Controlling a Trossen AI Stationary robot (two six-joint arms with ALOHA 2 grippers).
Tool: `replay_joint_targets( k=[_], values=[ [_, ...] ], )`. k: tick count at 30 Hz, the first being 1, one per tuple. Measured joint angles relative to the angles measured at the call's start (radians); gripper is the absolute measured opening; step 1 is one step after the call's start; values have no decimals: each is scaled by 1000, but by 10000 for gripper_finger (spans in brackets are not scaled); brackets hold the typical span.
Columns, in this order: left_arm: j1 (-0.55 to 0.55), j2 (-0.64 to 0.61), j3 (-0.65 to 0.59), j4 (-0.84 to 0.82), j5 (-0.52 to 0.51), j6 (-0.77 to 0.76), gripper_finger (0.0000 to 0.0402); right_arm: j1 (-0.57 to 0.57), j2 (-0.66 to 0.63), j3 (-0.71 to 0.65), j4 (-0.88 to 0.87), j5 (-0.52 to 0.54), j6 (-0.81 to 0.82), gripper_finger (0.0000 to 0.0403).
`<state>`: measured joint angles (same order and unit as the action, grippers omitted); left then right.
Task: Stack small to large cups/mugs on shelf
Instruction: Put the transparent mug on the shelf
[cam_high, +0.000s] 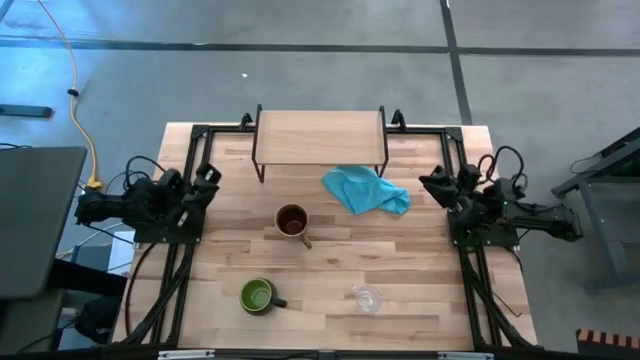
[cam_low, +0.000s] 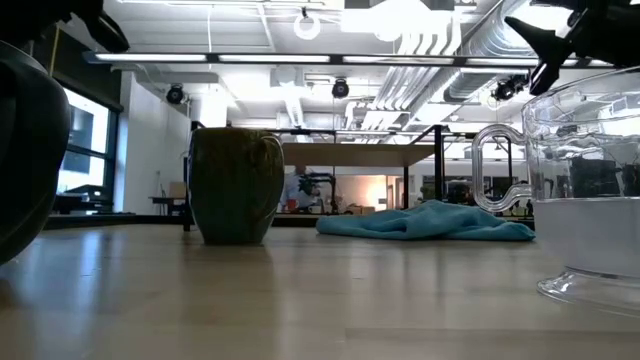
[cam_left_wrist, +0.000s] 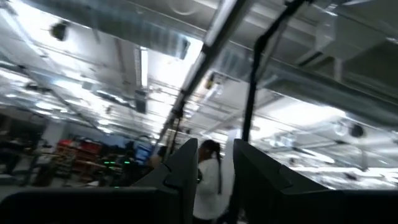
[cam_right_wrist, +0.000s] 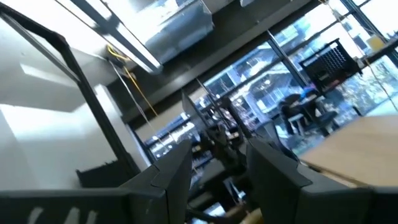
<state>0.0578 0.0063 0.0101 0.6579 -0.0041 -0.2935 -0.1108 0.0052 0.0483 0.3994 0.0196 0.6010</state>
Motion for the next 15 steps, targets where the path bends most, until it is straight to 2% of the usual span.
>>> replay_joint_targets(
  k=[2, 8, 15],
  values=[
    [1, 0, 0, 3, -33, -15, 90, 0, 0, 0, -19, 0, 2, 144],
    [1, 0, 0, 7, -57, -195, 90, 0, 1, 1, 17, 34, 45, 144],
    [1, 0, 0, -2, -91, -118, 90, 0, 2, 1, 120, -48, 46, 144]
  ],
)
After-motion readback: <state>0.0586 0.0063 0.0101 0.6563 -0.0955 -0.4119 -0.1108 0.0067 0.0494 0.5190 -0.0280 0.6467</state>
